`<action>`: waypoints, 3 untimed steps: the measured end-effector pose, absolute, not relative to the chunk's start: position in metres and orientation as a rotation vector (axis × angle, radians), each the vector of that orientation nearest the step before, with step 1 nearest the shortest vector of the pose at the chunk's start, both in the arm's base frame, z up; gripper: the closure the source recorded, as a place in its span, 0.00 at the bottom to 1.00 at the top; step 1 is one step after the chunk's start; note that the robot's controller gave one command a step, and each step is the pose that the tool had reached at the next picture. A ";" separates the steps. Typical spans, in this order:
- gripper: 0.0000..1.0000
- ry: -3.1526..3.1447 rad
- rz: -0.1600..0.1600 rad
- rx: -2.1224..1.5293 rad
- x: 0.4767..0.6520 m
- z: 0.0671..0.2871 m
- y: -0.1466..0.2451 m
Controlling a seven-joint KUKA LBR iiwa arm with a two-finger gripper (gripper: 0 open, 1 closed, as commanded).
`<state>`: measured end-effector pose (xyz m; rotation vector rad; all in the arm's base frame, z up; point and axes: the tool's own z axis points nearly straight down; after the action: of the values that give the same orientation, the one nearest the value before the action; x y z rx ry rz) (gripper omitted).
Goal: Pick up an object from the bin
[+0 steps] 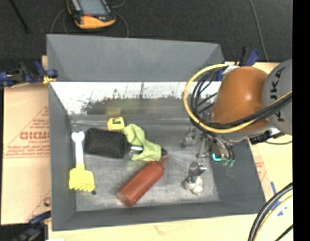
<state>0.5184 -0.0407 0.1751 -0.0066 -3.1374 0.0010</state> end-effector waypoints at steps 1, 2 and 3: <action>0.00 -3.145 0.002 -0.005 0.520 0.179 -0.041; 0.00 -3.151 0.007 0.122 0.514 0.157 -0.018; 0.00 -3.141 -0.001 0.202 0.536 0.106 0.033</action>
Offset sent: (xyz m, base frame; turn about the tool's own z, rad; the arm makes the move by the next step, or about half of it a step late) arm -0.0238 0.0799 -0.0692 -0.2563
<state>0.5364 0.0332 0.1055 0.2021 -3.1412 -0.0014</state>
